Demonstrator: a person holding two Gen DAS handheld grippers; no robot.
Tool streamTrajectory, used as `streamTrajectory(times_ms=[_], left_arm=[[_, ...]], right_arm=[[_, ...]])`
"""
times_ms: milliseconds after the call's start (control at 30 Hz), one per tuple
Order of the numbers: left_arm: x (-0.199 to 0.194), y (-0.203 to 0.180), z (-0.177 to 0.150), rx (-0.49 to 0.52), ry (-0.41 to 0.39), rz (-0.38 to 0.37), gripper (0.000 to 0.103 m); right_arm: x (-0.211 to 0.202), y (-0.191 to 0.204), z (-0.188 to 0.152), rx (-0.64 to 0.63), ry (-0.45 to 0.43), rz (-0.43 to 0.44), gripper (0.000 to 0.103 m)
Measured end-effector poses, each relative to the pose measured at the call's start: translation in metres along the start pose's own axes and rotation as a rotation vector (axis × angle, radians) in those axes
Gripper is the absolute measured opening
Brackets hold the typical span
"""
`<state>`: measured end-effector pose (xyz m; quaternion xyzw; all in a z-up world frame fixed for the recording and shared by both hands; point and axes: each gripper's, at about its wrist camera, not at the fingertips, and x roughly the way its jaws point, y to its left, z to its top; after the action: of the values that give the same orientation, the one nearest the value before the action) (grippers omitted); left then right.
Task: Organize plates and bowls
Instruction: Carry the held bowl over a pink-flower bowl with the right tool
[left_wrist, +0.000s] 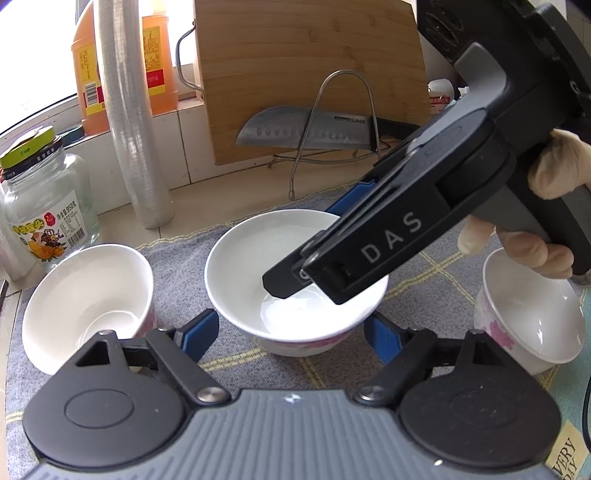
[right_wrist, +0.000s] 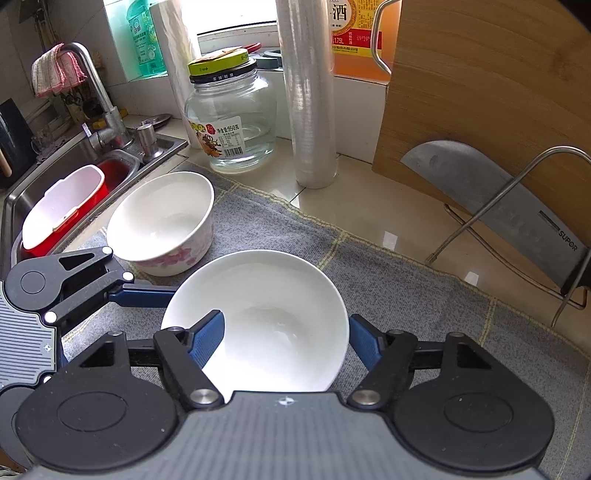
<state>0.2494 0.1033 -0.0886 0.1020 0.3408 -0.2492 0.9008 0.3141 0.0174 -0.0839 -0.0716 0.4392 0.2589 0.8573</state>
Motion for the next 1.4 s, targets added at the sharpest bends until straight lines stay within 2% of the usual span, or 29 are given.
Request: streamTrajectory(times_ms=[133, 600, 933, 1400], left_arm=[[0.0, 0.001, 0.0, 0.001, -0.001, -0.005, 0.085], [0.001, -0.001, 0.002, 0.043, -0.008, -0.012, 0.085], [0.002, 0.0, 0.003, 0.033, -0.004, -0.02, 0.085], [-0.018, -0.008, 0.012, 0.037, -0.002, -0.01, 0.085]], right_arm=[[0.003, -0.001, 0.002, 0.001, 0.005, 0.002, 0.075], [0.006, -0.001, 0.005, -0.004, 0.03, -0.002, 0.075], [0.005, 0.001, 0.005, -0.009, 0.041, -0.011, 0.075], [-0.014, 0.012, 0.004, -0.029, 0.026, -0.013, 0.075]])
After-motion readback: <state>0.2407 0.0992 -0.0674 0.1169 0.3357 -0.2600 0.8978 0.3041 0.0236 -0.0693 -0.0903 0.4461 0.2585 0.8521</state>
